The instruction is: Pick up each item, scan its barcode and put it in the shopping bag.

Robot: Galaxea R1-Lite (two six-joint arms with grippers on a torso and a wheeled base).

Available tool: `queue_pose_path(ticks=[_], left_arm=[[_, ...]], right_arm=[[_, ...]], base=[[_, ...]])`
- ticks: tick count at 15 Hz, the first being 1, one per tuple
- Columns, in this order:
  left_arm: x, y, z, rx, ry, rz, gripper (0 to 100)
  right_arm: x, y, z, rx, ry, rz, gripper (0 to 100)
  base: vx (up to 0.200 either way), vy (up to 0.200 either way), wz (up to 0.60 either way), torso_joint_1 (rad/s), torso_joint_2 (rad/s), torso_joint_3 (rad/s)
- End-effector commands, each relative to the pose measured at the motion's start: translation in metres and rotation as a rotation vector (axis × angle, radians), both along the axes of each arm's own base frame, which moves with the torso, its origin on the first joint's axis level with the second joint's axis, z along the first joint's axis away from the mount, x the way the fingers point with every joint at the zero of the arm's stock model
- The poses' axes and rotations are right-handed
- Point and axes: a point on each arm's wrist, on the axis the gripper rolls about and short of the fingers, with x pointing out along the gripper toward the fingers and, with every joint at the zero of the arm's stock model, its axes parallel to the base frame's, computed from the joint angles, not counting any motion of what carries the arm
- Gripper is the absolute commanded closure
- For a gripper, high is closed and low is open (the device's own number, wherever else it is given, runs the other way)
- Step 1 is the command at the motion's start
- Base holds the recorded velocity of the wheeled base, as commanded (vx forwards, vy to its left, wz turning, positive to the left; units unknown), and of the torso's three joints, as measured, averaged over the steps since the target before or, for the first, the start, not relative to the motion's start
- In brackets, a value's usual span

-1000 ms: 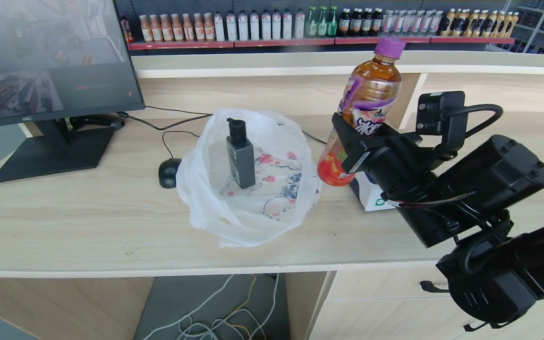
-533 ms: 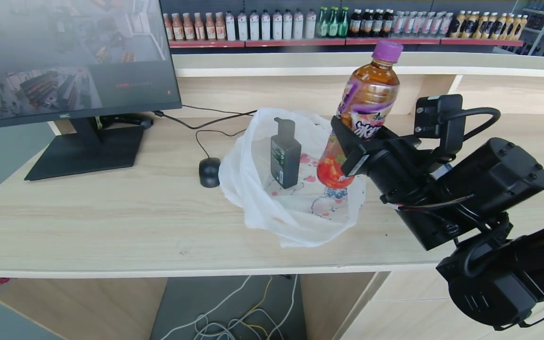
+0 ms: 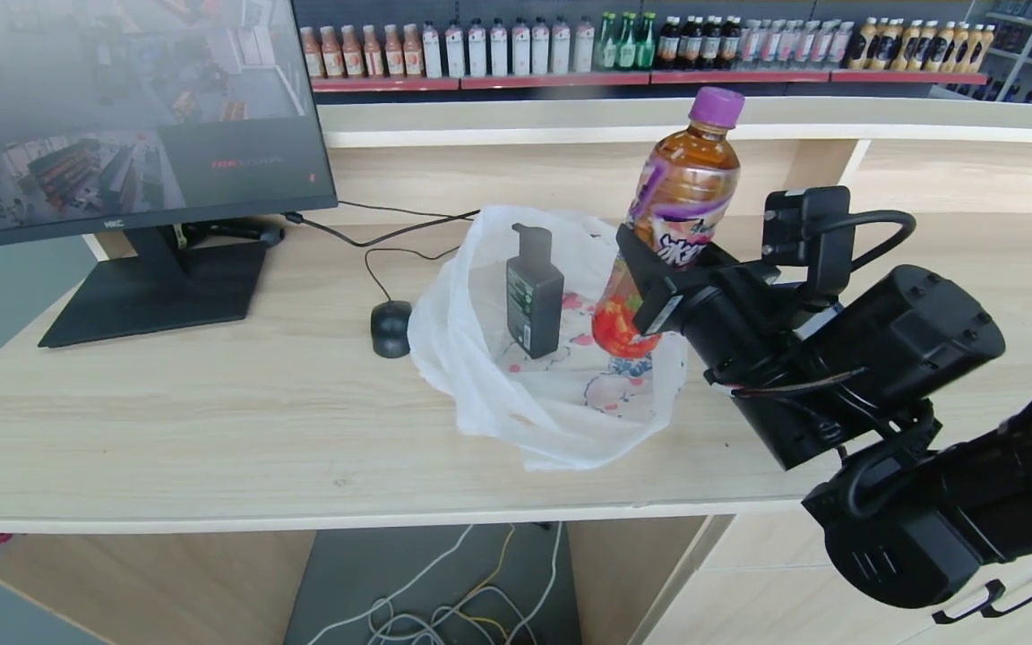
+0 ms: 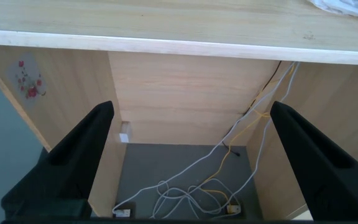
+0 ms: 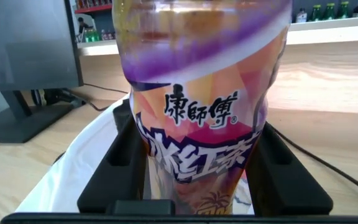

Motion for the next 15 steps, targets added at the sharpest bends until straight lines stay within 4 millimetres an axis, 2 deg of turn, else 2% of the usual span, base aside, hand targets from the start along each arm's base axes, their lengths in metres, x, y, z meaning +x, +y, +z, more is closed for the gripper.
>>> queue_pose_path(ticks=[1,6,9,15], left_arm=[[0.0,0.0,0.0,0.0,0.0,0.001,0],[0.0,0.0,0.0,0.0,0.0,0.001,0],[0.0,0.0,0.0,0.0,0.0,0.001,0],[0.0,0.0,0.0,0.0,0.0,0.001,0]], right_arm=[[0.011,0.008,-0.015,-0.019,0.028,0.004,100],[0.027,0.018,-0.03,-0.032,0.048,0.002,100],[0.044,0.009,-0.033,-0.013,0.047,-0.038,100],[0.039,0.015,-0.038,-0.026,0.062,-0.019,100]], base=[[0.0,0.0,0.0,0.0,0.0,0.0],[0.0,0.0,0.0,0.0,0.0,0.0],[0.0,0.0,0.0,0.0,0.0,0.0],[0.0,0.0,0.0,0.0,0.0,0.0]])
